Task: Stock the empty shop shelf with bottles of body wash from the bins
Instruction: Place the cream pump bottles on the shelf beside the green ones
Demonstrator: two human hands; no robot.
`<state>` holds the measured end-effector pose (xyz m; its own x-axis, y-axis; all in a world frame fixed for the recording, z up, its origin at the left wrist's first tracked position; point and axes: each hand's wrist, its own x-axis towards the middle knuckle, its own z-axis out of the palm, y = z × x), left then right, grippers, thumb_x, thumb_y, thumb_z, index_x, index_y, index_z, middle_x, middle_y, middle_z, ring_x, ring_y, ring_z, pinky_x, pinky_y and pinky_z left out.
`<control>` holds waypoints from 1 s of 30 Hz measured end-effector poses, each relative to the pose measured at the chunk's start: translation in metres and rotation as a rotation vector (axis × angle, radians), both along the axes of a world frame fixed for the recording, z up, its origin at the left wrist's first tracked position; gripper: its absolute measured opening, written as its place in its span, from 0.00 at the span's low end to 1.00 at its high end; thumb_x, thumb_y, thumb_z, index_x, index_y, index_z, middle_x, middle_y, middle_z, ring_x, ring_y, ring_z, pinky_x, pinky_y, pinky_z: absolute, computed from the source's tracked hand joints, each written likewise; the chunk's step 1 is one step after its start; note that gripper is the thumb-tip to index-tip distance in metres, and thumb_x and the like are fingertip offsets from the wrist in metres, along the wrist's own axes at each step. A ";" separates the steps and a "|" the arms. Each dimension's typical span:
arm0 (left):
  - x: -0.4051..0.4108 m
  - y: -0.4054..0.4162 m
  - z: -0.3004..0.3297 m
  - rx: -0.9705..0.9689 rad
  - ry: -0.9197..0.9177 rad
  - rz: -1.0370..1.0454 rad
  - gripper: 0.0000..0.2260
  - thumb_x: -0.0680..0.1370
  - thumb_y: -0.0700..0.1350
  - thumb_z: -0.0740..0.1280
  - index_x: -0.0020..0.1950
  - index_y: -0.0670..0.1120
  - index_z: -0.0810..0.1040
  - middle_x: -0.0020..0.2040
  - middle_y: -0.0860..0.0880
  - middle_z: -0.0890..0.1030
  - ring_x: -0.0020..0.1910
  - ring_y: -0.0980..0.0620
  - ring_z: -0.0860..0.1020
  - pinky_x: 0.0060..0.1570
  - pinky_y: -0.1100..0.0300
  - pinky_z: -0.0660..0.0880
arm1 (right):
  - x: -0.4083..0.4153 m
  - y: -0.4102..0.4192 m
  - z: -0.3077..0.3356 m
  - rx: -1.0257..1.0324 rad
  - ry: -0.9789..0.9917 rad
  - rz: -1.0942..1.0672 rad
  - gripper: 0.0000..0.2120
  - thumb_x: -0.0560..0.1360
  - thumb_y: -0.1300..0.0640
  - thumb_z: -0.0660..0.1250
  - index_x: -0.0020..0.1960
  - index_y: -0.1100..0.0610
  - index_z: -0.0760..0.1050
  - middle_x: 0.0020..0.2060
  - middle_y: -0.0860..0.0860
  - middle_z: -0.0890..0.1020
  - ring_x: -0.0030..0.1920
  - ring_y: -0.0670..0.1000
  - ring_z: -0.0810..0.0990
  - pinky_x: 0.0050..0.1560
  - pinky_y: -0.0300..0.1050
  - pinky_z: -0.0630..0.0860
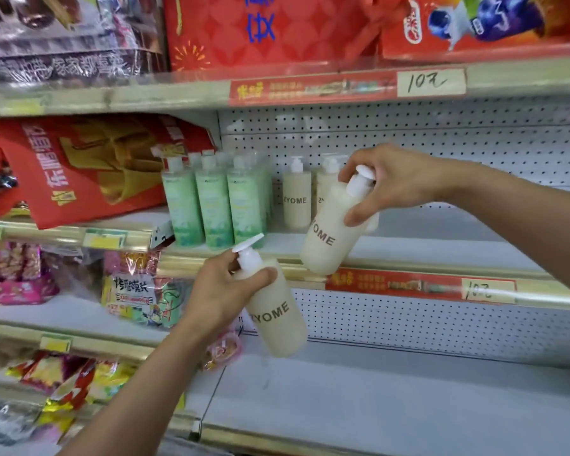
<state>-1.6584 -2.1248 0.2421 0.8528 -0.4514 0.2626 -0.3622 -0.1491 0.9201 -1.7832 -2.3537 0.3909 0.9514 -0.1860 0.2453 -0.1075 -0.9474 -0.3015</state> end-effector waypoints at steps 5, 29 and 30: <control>0.022 -0.010 0.012 -0.038 0.012 -0.019 0.17 0.62 0.55 0.78 0.46 0.49 0.82 0.44 0.50 0.85 0.46 0.49 0.83 0.51 0.46 0.81 | 0.053 -0.008 0.005 -0.059 -0.014 -0.017 0.31 0.57 0.45 0.80 0.56 0.50 0.74 0.49 0.46 0.79 0.46 0.48 0.79 0.45 0.48 0.79; 0.103 -0.021 0.030 -0.086 -0.041 -0.092 0.09 0.68 0.45 0.78 0.45 0.52 0.82 0.42 0.58 0.85 0.43 0.59 0.83 0.47 0.56 0.80 | 0.145 -0.003 -0.119 0.532 -0.352 -0.344 0.33 0.63 0.47 0.80 0.62 0.57 0.71 0.57 0.49 0.79 0.55 0.49 0.78 0.55 0.46 0.75; 0.104 -0.022 0.031 -0.082 -0.045 -0.092 0.09 0.68 0.46 0.78 0.46 0.51 0.82 0.42 0.58 0.85 0.43 0.59 0.83 0.47 0.56 0.80 | 0.148 -0.008 -0.119 0.555 -0.329 -0.314 0.32 0.64 0.48 0.79 0.63 0.56 0.72 0.57 0.49 0.80 0.55 0.49 0.79 0.57 0.48 0.76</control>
